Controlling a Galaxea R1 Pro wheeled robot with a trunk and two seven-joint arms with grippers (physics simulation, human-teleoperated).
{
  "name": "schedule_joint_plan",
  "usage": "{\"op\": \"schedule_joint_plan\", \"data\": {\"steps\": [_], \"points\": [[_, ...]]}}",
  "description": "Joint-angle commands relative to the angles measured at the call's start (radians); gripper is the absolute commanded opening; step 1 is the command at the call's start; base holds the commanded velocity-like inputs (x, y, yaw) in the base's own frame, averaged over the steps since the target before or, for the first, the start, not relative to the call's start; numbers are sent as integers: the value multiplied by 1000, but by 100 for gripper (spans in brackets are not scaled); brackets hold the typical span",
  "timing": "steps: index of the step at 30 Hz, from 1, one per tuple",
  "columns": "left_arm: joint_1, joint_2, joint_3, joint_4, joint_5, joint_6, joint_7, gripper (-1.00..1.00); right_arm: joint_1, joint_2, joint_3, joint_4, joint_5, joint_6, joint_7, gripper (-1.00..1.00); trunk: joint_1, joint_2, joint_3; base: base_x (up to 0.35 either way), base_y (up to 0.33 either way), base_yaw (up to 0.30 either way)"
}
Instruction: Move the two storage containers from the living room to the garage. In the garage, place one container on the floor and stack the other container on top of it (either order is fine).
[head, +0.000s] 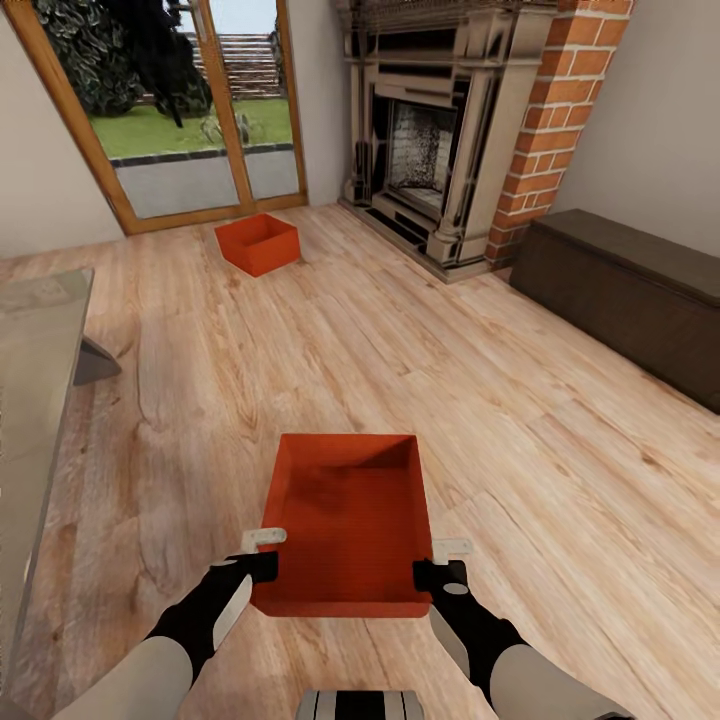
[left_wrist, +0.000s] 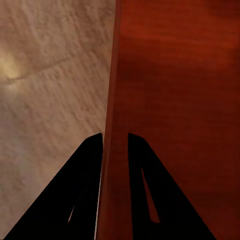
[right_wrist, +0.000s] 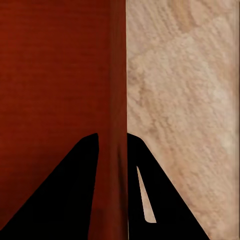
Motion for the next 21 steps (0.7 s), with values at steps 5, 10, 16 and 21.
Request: {"op": "schedule_joint_plan", "data": {"steps": [5, 10, 16, 21], "points": [[0, 2, 0, -2, -14, 8, 20, -100, -1, -2, -2, -1, 1, 1, -12, -100, -19, 35, 15, 0, 0, 0], [0, 2, 1, -2, -13, 8, 20, -100, -1, -1, -3, -1, 1, 2, -12, -100, -39, 70, 31, 0, 0, 0], [0, 2, 1, -2, -12, 8, 20, -100, -1, -1, -3, -2, 1, 2, -12, -100, -62, 112, 50, 0, 0, 0], [0, 2, 1, -1, -12, 8, 20, -100, -1, -1, -3, -2, 1, 5, -12, -100, -81, 147, 65, 0, 0, 0]]}}
